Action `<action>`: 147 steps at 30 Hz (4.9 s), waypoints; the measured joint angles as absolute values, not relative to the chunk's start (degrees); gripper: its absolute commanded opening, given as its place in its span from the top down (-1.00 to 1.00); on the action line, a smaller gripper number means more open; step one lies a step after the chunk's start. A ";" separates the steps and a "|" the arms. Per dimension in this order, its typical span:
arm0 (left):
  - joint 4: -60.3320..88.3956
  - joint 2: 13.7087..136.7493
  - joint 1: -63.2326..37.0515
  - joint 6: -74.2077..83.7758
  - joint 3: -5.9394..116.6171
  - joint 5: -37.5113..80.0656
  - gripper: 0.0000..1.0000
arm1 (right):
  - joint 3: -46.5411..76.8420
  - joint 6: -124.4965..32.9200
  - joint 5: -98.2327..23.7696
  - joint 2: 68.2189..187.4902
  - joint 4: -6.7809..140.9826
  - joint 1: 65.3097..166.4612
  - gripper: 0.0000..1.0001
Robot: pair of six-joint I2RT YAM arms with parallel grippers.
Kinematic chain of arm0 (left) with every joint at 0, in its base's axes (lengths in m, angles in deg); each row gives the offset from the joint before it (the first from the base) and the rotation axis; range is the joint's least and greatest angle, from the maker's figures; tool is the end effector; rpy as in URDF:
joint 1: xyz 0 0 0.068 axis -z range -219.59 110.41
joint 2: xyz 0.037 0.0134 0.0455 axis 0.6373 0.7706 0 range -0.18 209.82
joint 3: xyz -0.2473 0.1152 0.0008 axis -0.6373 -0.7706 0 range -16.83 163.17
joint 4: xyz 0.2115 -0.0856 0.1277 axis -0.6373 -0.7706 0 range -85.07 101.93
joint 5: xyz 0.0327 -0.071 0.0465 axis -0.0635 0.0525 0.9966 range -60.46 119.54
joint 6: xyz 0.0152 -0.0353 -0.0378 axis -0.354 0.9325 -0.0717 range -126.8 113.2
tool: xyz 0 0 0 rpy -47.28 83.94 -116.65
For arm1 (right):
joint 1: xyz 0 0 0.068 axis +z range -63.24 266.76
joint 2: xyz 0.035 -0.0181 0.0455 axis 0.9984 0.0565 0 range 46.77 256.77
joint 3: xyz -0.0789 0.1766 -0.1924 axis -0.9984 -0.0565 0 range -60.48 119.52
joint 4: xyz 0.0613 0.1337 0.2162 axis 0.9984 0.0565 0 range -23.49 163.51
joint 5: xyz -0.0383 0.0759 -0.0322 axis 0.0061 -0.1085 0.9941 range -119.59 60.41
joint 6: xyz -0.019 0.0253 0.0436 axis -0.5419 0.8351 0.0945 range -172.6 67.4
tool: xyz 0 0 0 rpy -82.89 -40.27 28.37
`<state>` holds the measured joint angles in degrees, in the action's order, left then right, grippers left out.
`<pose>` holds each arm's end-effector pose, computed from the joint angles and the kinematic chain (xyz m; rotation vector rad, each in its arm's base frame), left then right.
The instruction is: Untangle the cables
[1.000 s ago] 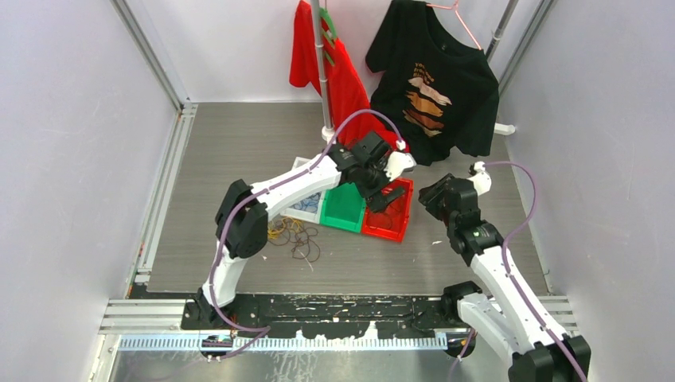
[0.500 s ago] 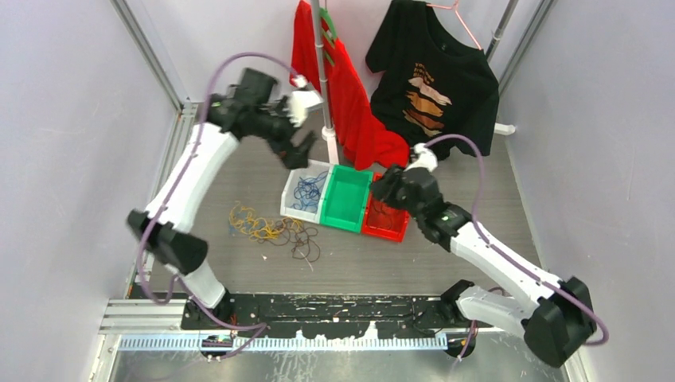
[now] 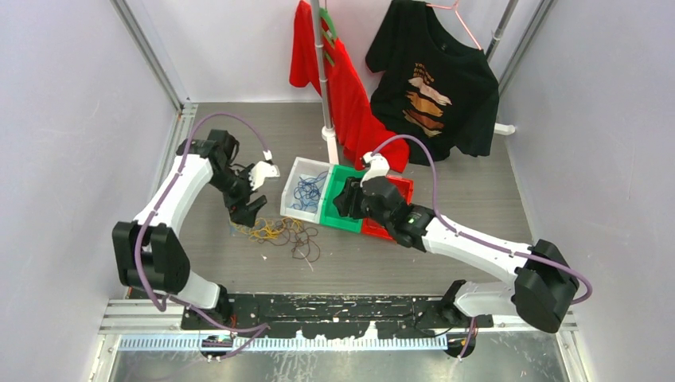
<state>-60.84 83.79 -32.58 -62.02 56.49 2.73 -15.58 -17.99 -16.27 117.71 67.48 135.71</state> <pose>0.2524 -0.0472 0.2846 1.4784 2.3748 -0.5426 0.1882 0.2035 0.2601 -0.1125 2.0937 0.6716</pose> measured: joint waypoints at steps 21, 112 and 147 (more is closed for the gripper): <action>-50.79 100.38 -30.51 -77.99 54.46 -0.18 -0.06 | -23.67 -17.75 -17.21 108.53 62.74 135.79 0.26; -31.40 62.83 -30.16 -35.55 94.19 18.77 1.00 | -4.45 -31.24 -18.30 170.93 5.43 156.47 0.10; -42.24 50.59 -30.16 -44.99 76.82 -0.83 1.00 | 3.28 -35.35 -37.67 134.91 31.30 145.52 -0.77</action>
